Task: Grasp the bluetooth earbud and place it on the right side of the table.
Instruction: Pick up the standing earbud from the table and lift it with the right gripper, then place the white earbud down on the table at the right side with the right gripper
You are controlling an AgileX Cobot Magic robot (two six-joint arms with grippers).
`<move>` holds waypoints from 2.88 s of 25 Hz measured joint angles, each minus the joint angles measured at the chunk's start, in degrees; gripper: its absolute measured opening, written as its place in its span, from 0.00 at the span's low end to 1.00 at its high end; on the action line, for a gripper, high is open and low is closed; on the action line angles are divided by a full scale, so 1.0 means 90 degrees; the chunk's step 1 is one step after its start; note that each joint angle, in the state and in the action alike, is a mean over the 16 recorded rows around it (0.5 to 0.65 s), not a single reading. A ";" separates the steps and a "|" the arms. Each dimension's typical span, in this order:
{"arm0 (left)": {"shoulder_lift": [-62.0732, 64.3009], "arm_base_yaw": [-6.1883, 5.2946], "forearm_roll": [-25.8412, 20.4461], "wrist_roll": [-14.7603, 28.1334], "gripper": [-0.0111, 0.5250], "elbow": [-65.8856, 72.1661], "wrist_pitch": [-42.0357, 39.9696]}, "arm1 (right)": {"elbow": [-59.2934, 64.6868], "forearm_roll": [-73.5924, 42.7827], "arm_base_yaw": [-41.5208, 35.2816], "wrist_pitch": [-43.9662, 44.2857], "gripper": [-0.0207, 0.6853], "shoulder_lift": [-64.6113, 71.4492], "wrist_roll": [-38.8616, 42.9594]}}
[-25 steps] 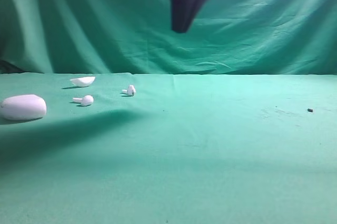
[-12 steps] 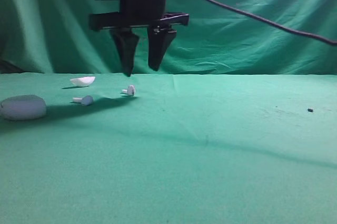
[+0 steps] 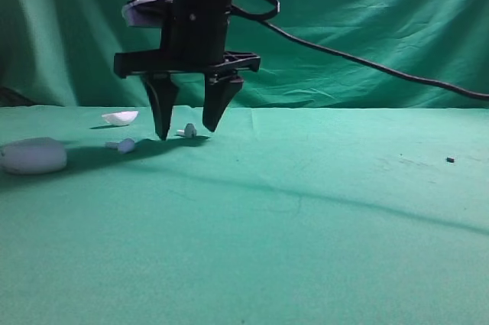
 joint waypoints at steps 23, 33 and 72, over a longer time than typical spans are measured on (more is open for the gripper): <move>0.0000 0.0000 0.0000 0.0000 0.02 0.0000 0.0000 | -0.0093 -0.0001 -0.0002 -0.0170 0.18 0.0160 0.0323; 0.0000 0.0000 0.0000 0.0000 0.02 0.0000 0.0000 | -0.0243 -0.0133 -0.0276 0.0372 0.15 -0.0423 0.0330; 0.0000 0.0000 0.0000 0.0000 0.02 0.0000 0.0000 | 0.8161 -0.0980 -0.2852 -0.3276 0.15 -0.4724 0.1136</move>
